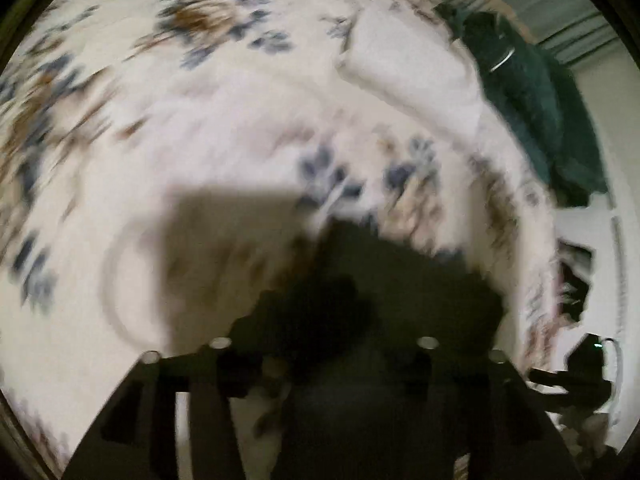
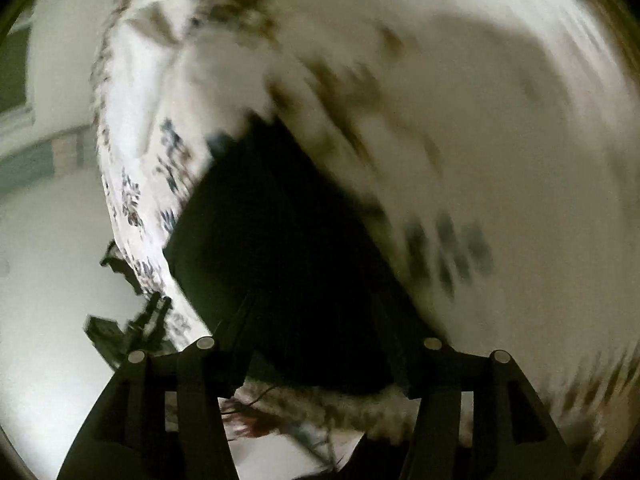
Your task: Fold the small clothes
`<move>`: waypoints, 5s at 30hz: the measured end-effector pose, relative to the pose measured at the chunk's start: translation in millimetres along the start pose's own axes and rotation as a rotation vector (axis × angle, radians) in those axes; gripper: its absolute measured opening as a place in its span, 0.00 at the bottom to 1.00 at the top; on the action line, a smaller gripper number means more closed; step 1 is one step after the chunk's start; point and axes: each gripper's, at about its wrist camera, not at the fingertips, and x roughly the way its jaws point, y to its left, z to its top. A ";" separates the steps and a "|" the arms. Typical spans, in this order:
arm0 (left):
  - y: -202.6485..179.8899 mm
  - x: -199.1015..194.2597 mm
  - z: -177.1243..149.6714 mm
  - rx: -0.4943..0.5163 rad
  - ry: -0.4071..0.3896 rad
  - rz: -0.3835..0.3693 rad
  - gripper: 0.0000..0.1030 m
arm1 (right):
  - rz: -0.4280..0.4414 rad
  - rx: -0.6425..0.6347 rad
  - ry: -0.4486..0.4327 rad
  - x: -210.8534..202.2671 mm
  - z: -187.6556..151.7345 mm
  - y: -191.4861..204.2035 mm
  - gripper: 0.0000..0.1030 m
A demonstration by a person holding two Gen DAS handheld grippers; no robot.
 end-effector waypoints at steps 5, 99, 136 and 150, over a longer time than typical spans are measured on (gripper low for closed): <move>16.3 10.4 -63.2 -0.094 0.103 0.094 0.56 | 0.095 0.156 0.054 38.0 -38.5 -36.7 0.57; -18.2 39.6 4.7 -0.029 0.110 -0.471 0.20 | 0.267 -0.321 0.178 107.7 29.6 69.8 0.23; -54.3 106.9 392.2 0.156 -0.039 -0.124 0.64 | -0.273 -0.595 -0.203 65.8 292.1 316.9 0.61; -103.6 33.2 290.8 0.228 -0.220 0.215 1.00 | -0.704 -0.575 -0.487 20.0 185.6 286.9 0.99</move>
